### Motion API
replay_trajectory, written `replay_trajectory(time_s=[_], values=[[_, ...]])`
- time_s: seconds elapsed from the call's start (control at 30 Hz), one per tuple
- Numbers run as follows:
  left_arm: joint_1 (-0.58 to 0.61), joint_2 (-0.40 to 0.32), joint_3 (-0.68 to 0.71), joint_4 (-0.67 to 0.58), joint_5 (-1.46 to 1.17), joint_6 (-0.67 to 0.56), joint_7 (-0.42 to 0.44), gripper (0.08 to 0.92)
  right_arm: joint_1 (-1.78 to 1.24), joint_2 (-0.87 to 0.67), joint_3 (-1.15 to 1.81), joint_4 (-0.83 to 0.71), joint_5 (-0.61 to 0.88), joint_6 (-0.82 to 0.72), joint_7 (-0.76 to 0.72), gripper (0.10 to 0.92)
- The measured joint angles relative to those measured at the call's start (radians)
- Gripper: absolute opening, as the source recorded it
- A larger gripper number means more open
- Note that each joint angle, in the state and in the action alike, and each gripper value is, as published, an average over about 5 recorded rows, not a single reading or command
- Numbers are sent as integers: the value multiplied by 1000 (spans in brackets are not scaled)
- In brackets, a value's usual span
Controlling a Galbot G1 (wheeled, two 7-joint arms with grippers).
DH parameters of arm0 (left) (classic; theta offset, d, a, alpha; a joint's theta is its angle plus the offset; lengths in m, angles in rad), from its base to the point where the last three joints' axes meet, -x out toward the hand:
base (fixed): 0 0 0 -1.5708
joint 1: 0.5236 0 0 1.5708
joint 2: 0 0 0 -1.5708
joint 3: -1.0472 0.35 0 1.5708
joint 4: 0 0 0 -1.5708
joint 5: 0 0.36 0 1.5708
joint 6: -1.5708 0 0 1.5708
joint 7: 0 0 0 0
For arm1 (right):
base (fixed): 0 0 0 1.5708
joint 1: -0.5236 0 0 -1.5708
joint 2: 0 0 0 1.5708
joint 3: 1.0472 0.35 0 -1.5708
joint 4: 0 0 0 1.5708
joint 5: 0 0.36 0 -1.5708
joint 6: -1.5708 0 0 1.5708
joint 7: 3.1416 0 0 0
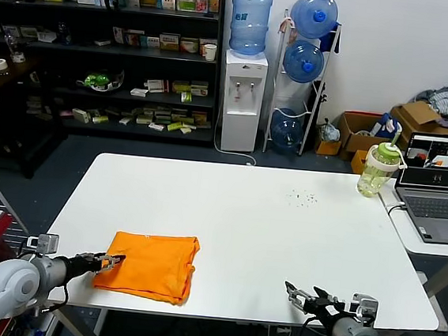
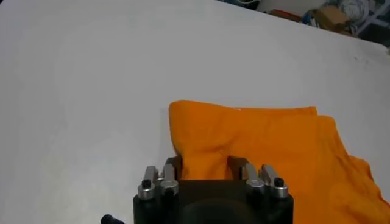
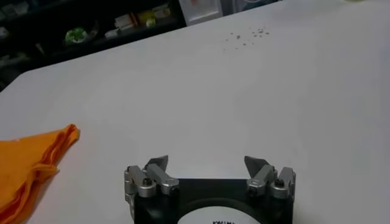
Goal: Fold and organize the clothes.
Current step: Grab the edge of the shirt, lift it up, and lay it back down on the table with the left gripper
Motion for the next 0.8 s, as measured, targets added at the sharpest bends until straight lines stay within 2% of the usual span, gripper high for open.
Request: replay_trajectory(time_s=[0.5, 0.8], values=[[1, -15, 1, -16, 0, -4, -17, 146, 0, 1, -4, 0, -2, 0, 0, 823], [32, -11, -47, -74, -8, 3, -69, 126, 9, 0, -6, -3, -5, 4, -3, 823]])
